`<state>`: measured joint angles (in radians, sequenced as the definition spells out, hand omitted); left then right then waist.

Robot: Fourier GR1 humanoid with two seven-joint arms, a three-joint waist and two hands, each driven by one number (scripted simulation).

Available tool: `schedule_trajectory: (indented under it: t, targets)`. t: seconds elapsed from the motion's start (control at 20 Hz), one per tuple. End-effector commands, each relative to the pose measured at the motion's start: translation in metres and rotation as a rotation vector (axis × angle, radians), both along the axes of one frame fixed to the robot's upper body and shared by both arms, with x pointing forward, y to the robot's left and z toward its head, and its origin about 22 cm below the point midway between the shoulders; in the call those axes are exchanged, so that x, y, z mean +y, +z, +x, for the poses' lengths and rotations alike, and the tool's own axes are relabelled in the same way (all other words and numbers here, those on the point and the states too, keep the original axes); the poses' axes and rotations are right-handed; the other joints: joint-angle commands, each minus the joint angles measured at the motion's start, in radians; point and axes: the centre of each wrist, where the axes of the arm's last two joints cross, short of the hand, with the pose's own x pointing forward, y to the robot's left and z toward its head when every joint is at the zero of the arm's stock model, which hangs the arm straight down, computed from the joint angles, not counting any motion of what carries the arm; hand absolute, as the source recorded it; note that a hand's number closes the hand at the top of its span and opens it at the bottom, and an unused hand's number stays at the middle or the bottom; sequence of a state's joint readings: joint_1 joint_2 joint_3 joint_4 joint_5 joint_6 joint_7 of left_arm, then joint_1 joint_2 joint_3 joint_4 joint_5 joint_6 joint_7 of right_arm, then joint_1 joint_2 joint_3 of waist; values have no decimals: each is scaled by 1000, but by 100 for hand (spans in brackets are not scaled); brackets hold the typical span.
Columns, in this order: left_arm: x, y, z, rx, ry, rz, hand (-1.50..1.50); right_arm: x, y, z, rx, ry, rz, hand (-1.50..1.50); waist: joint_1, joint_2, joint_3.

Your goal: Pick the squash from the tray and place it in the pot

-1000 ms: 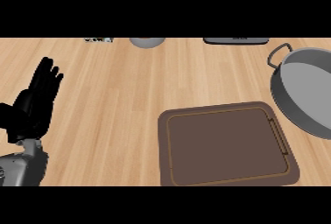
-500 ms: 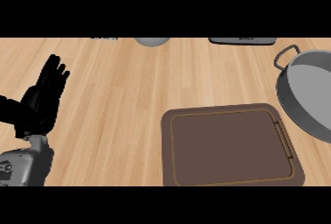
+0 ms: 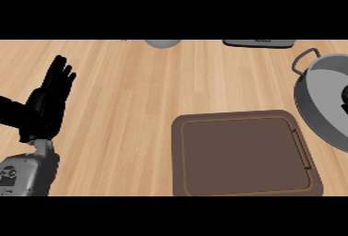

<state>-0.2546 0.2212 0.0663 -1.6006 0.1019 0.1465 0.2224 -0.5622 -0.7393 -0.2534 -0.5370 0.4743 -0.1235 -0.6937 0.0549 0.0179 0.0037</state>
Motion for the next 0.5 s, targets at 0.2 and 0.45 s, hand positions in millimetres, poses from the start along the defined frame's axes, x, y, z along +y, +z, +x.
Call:
schedule_trajectory:
  t: [0.2,0.45]
  targets:
    - [-11,0,2,-7,-4,-18,0,3,-33,-1,180,153,210,-150,0,6,3]
    - [5,3,-1,-7,0,-1,0,4,-15,14,59,254,503,-150,-11,-2,1]
